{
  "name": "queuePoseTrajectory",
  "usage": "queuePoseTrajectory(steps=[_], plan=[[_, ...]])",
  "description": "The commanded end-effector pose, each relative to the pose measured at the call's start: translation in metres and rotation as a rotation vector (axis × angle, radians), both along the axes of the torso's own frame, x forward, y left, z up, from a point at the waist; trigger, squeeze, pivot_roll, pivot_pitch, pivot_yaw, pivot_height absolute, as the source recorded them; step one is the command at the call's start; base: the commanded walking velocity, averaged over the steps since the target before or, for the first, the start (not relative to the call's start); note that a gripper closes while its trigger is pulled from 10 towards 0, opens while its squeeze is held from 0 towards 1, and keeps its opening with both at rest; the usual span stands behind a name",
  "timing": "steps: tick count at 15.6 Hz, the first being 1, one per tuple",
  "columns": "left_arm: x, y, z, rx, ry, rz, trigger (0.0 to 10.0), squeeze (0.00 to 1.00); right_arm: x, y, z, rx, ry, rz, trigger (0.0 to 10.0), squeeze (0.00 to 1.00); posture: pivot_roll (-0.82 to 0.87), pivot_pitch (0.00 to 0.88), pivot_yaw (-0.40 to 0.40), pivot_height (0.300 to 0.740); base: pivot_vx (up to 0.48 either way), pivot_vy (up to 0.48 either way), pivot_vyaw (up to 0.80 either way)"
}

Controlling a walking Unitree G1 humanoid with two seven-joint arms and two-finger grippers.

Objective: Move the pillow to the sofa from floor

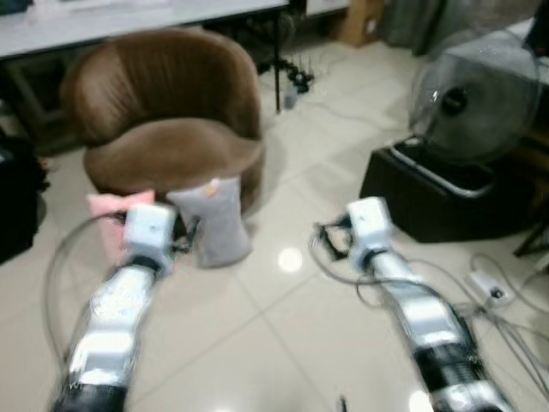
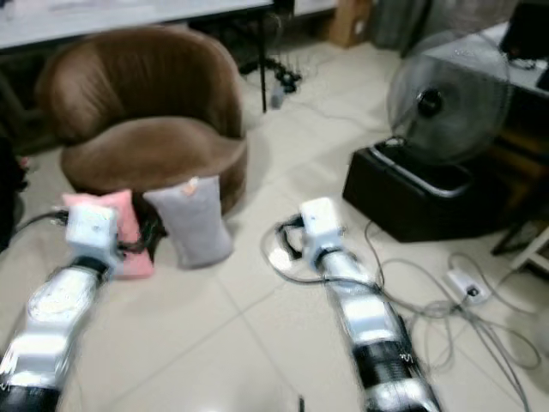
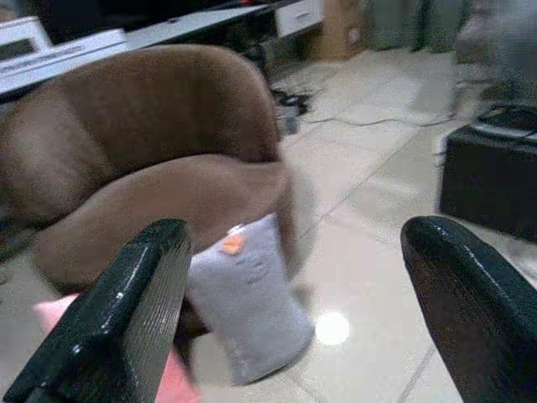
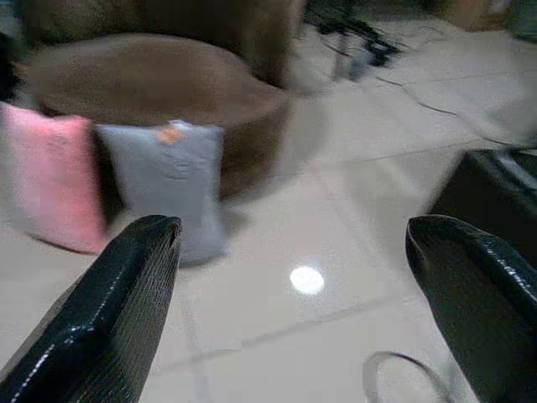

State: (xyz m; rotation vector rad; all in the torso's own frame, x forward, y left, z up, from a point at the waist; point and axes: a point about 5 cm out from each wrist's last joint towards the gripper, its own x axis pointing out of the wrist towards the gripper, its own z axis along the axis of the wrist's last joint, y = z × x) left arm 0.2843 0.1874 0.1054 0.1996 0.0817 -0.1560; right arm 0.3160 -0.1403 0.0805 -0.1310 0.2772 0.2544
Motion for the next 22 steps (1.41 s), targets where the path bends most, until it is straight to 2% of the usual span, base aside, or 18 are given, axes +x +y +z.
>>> queuePoseTrajectory(steps=[1,10,12,17,18,22], plan=[[0.001,0.01,0.006,0.008,-0.022,0.028,10.0,0.0,0.004,0.01,0.008,0.03,-0.022,0.02,10.0,0.0,0.04,0.0,0.032,0.74,0.48,0.0,0.0],[0.002,0.009,0.007,0.026,-0.019,0.01,10.0,0.0,0.005,0.003,0.006,0.046,-0.015,-0.034,10.0,0.0,0.04,0.0,0.038,0.74,0.48,0.0,0.05],[0.002,0.009,0.007,0.026,-0.019,0.008,10.0,0.0,0.006,0.004,0.007,-0.003,-0.03,-0.02,10.0,0.0,0.04,0.0,0.038,0.74,0.48,0.0,0.0],[0.002,0.006,0.006,0.033,-0.014,-0.005,10.0,0.0,0.004,0.003,0.003,-0.003,-0.021,-0.038,10.0,0.0,0.04,0.0,0.038,0.74,0.468,0.0,0.75],[0.002,0.006,0.006,0.036,-0.013,-0.007,10.0,0.0,0.004,0.001,0.003,0.025,-0.012,-0.066,10.0,0.0,0.04,0.0,0.038,0.74,0.45,0.0,0.0],[0.002,0.005,0.006,0.039,-0.01,-0.016,10.0,0.0,0.004,-0.001,0.002,0.018,-0.005,-0.074,10.0,0.0,0.04,0.0,0.042,0.74,0.446,0.0,0.0]])
